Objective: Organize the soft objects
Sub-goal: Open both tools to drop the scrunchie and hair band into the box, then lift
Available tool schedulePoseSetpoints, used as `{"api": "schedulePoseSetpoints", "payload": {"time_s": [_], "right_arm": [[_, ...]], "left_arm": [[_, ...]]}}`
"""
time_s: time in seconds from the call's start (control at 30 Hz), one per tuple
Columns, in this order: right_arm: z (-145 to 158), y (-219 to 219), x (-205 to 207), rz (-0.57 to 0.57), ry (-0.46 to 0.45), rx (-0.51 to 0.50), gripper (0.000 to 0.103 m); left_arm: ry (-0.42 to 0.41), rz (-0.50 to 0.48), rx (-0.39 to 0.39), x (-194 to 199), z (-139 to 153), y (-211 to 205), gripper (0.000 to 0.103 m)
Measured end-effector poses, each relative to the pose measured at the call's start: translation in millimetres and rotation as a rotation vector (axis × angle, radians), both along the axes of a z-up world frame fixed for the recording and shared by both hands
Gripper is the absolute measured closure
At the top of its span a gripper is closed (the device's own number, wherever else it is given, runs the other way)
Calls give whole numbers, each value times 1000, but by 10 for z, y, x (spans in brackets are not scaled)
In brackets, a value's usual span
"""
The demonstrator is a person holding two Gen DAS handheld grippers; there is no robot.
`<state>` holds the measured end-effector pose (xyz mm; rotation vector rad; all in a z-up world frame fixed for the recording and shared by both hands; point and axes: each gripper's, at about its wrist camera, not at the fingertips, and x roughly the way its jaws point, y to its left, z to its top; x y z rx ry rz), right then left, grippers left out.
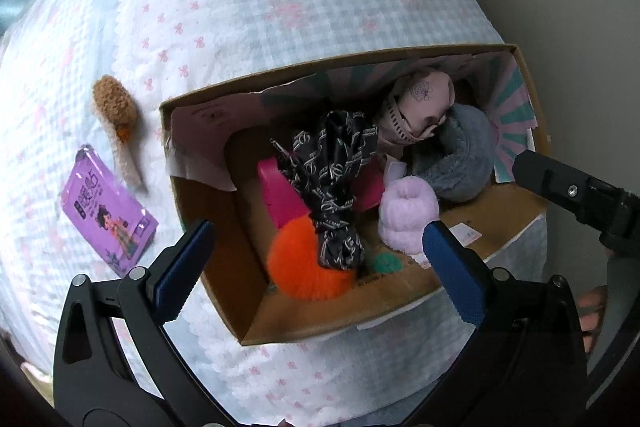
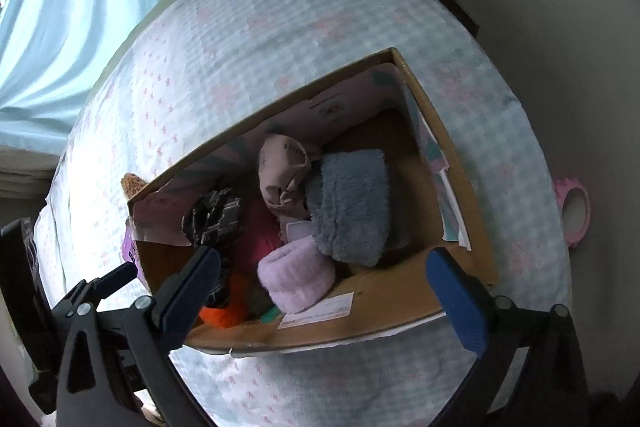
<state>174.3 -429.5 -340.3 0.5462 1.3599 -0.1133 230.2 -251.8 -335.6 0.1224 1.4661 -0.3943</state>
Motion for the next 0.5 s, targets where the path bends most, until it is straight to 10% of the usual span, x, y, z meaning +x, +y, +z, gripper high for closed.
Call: {"api": "schedulePoseSetpoints", "payload": {"time_s": [0.5], "right_arm": [[488,153,-213,31,-77,-75,0]], "left_arm": [[-111,68,-20,-284,679,316,0]]}}
